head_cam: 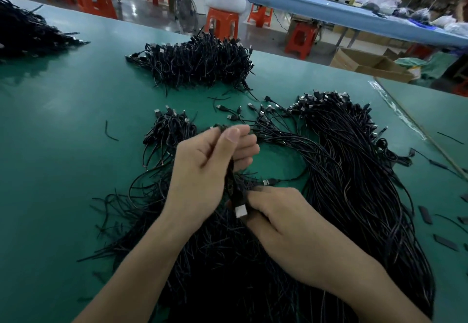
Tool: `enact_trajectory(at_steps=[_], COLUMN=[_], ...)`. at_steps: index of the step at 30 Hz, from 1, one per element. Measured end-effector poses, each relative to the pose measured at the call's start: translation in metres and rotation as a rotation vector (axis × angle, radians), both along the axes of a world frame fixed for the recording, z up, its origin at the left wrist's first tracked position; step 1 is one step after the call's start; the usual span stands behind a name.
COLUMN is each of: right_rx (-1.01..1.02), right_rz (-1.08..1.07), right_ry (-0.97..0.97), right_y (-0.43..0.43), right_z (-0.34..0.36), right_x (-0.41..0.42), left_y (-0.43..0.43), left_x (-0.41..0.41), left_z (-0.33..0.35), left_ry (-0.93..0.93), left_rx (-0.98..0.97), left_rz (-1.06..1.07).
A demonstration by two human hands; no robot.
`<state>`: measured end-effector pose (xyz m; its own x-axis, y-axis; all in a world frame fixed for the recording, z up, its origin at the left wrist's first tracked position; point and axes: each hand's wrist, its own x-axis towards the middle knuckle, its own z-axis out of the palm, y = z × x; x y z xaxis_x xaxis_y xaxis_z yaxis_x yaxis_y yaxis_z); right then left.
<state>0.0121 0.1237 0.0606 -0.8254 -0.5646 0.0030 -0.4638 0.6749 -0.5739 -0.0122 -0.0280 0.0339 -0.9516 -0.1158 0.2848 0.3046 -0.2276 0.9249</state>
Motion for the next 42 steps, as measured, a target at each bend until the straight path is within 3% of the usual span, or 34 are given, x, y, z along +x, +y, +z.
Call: enact_trajectory(at_steps=[6, 8, 12, 16, 22, 26, 38, 42], right_rx=[-0.032, -0.085, -0.252, -0.452, -0.573, -0.557, -0.369, -0.328], right_rz=[0.060, 0.031, 0.024, -0.005, -0.048, 0.001, -0.104, -0.136], right_ry=[0.152, 0.169, 0.192, 0.130, -0.035, -0.157, -0.041, 0.037], right_y=[0.017, 0.024, 0.028, 0.028, 0.029, 0.030, 0.030, 0.026], right_z=[0.009, 0.014, 0.023, 0.021, 0.018, 0.015, 0.012, 0.008], right_x=[-0.010, -0.012, -0.013, -0.014, -0.022, -0.022, -0.016, -0.017], left_y=[-0.004, -0.004, 0.000, -0.004, -0.014, -0.016, -0.004, -0.001], left_x=[0.001, 0.003, 0.008, 0.010, 0.011, 0.011, 0.007, 0.006], left_z=[-0.006, -0.004, 0.005, 0.011, 0.013, 0.012, 0.007, 0.006], left_ry=[0.010, -0.034, -0.238, -0.215, -0.235, -0.244, -0.222, -0.304], left_rx=[-0.657, -0.755, -0.464, -0.334, -0.167, -0.137, -0.324, -0.341], left_rz=[-0.082, -0.217, -0.529, -0.577, -0.711, -0.718, -0.482, -0.439])
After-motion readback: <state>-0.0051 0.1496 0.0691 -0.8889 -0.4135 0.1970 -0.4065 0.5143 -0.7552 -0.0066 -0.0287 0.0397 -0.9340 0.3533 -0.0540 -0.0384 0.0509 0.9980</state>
